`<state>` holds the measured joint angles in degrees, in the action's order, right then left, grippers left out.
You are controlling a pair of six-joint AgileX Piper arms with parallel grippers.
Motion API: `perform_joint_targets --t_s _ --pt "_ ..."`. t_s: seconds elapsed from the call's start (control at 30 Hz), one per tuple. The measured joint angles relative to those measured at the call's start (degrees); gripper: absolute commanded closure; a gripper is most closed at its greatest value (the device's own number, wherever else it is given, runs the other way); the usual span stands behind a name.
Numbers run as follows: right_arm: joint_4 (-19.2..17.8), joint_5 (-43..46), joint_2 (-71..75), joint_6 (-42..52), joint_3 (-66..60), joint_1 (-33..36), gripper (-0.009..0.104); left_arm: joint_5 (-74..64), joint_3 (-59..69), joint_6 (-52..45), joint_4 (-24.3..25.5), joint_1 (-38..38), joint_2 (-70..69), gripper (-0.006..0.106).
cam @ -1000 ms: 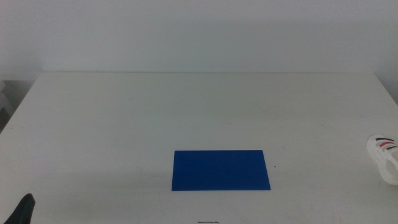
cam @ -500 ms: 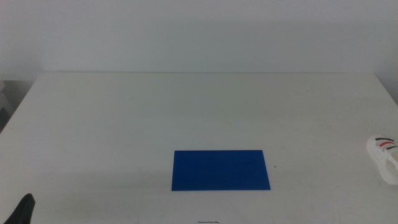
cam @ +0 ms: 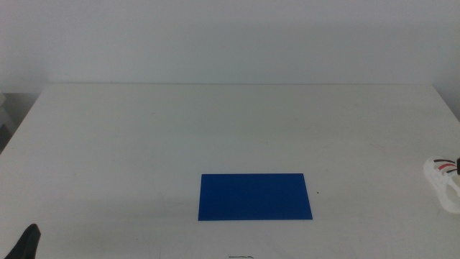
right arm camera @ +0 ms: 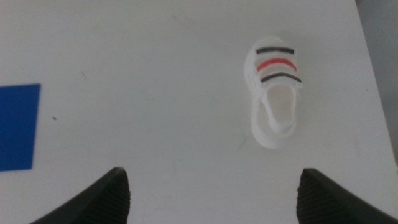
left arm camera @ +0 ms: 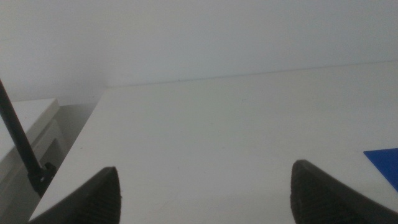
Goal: Use one arm to grab the shoe from the table and place it on the mat.
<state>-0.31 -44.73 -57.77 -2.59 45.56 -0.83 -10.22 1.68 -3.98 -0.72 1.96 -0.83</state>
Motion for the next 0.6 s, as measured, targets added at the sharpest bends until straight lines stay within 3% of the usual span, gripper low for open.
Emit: perform_joint_targets --t_s 0.3,0.6 --pt "-1.9 -13.1 -22.3 0.7 18.9 -1.2 0.011 0.0 0.0 0.0 0.0 0.0 0.0 0.007" --pt "-2.3 -18.3 -41.5 5.1 29.2 -7.4 0.016 0.0 0.0 0.0 0.0 0.0 0.0 0.007"
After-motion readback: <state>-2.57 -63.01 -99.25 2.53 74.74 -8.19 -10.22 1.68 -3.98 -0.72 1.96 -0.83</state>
